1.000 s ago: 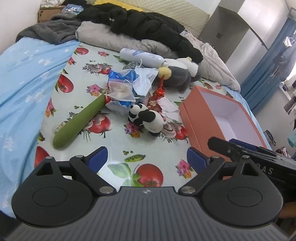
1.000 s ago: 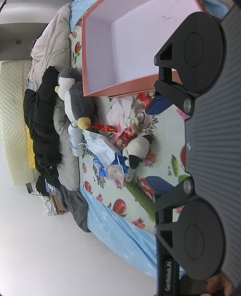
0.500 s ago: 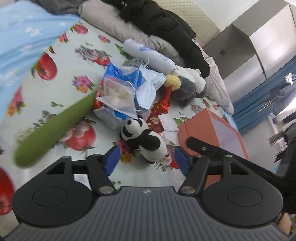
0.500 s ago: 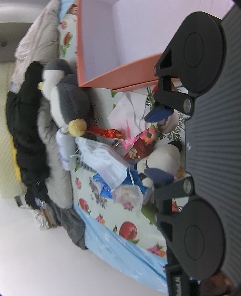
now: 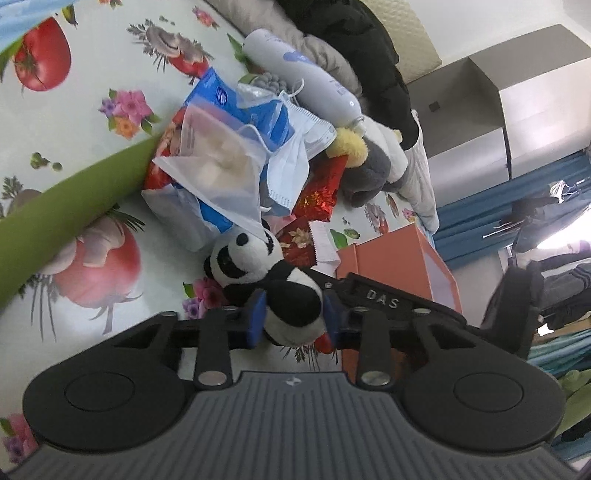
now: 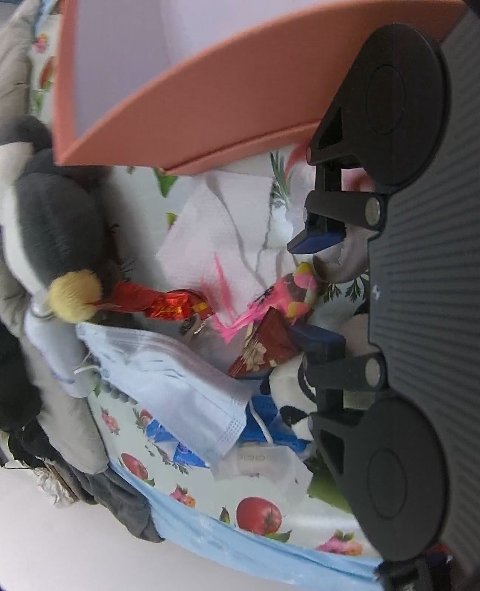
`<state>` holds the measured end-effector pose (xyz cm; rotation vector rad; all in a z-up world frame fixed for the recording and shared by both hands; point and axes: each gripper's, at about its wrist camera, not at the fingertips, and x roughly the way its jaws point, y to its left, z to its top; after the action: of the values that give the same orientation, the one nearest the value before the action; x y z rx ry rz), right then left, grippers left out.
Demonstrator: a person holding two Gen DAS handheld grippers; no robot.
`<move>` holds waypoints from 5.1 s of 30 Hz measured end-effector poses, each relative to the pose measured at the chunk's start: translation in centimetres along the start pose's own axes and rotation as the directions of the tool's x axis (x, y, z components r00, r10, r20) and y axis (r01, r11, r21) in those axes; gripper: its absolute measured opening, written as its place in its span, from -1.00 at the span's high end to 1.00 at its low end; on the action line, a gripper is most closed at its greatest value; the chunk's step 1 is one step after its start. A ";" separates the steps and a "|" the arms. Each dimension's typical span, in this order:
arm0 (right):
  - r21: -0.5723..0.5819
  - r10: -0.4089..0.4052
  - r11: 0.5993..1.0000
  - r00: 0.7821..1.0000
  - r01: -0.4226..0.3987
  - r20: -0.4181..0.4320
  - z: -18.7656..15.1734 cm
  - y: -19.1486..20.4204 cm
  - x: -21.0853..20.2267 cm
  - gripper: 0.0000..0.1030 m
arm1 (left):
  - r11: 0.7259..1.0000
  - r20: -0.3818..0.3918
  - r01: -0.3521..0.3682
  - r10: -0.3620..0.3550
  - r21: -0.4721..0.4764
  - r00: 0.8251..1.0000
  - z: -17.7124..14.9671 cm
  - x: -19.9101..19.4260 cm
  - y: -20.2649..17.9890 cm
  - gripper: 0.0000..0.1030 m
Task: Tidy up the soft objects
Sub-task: 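Grasp the panda plush with the left gripper while the right grasps the pink bird, then lift the panda plush with the left gripper while the right lifts the pink bird, then carry the panda and pink bird over the pink box with both grippers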
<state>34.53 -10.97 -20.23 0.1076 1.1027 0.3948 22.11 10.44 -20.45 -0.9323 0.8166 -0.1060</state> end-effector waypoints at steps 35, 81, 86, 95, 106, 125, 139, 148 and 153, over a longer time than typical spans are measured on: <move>-0.130 -0.052 0.990 0.998 0.054 0.021 -13.3 1.8 -8.0 0.27 | 0.996 0.018 -0.080 0.080 0.035 0.997 -8.0 -11.2 3.2 0.47; -0.288 -0.017 0.957 0.998 0.036 0.067 -16.0 1.1 -8.3 0.35 | 0.917 0.038 -0.389 0.387 0.085 0.921 -10.6 -8.0 0.6 -0.23; -0.273 -0.019 0.961 0.996 0.041 0.085 -16.3 1.4 -9.3 0.35 | 0.914 0.043 -0.391 0.388 0.110 0.921 -10.7 -7.8 0.6 0.03; -0.251 -0.014 0.966 0.983 0.061 0.184 -16.0 1.7 -14.0 0.35 | 0.920 0.065 -0.353 0.347 0.172 0.936 -11.1 -9.5 -1.9 0.07; -0.218 -0.021 0.971 0.944 0.098 0.331 -16.7 1.6 -21.4 0.35 | 0.910 0.123 -0.285 0.259 0.301 0.958 -12.8 -14.5 -8.4 0.07; -0.163 -0.032 0.979 0.883 0.122 0.468 -19.9 0.9 -31.9 0.35 | 0.882 0.204 -0.217 0.142 0.419 0.969 -17.9 -22.9 -16.8 0.07; -0.011 -0.175 0.978 0.854 0.207 0.490 -21.1 -4.4 -34.5 0.35 | 0.848 0.037 -0.068 0.057 0.526 0.998 -20.1 -17.7 -21.6 0.07; 0.077 -0.226 0.973 0.854 0.216 0.469 -19.3 -8.5 -32.4 0.35 | 0.820 -0.048 -0.029 0.068 0.572 0.997 -19.8 -11.7 -24.0 0.07; 0.110 -0.237 0.972 0.866 0.210 0.440 -17.3 -11.2 -30.6 0.35 | 0.804 -0.088 -0.024 0.095 0.595 0.992 -18.1 -7.1 -25.6 0.07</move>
<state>10.19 -34.27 -5.31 0.1148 0.6543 0.1153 11.63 -14.47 -3.11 -0.3029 0.8458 -0.3443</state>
